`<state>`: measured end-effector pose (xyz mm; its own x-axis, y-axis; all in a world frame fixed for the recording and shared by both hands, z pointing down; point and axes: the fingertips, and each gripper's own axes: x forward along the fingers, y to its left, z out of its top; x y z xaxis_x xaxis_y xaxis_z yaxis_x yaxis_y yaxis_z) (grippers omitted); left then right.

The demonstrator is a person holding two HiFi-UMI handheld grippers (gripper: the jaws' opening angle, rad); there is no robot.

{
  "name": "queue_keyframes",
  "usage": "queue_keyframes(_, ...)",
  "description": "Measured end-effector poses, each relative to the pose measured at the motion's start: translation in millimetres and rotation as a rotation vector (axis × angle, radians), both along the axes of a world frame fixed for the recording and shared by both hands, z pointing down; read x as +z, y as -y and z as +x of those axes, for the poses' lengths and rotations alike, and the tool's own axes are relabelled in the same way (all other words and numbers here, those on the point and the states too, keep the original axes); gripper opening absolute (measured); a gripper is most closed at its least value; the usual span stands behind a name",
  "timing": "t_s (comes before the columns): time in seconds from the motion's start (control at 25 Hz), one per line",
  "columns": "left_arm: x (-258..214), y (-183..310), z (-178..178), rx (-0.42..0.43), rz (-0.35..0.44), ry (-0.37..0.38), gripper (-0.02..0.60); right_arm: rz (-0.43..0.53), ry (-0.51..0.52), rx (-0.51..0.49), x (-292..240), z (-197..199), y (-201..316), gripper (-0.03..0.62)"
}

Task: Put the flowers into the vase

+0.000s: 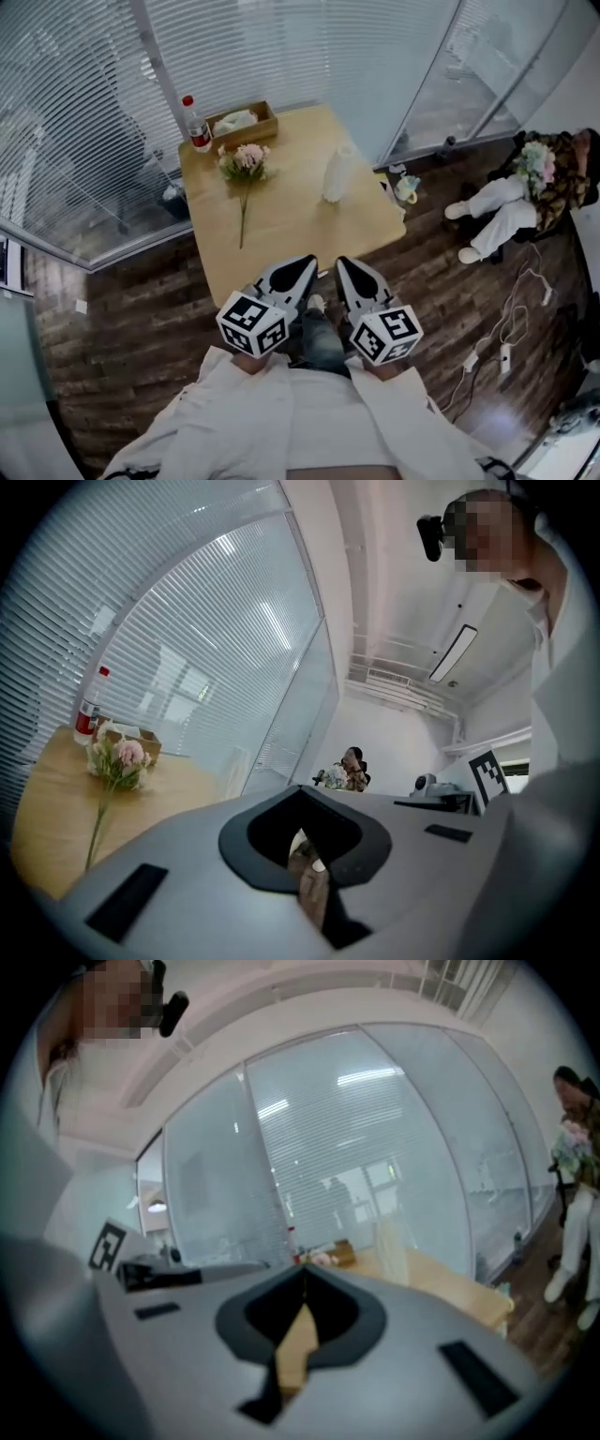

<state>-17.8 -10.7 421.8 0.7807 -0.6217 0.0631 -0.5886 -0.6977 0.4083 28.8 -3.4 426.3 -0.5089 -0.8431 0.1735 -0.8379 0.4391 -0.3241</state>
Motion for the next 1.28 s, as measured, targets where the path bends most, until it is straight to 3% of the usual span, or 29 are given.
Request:
queue_keyframes(0.24,-4,75,13,-0.095,-0.02,0.025,0.008,0.006,-0.01,-0.11,-10,15,77,0.014)
queue_keyframes(0.48,1,115,24,-0.177,-0.04,0.041,0.009,-0.057,0.054,-0.296,-4,14,110,0.014)
queue_keyframes(0.84,20,146,16,-0.229,-0.112,0.046,0.009,-0.162,0.032,-0.359,27,10,124,0.014)
queue_keyframes(1.28,42,150,-10,-0.234,-0.204,0.08,0.009,-0.209,0.036,-0.377,35,-11,128,0.014)
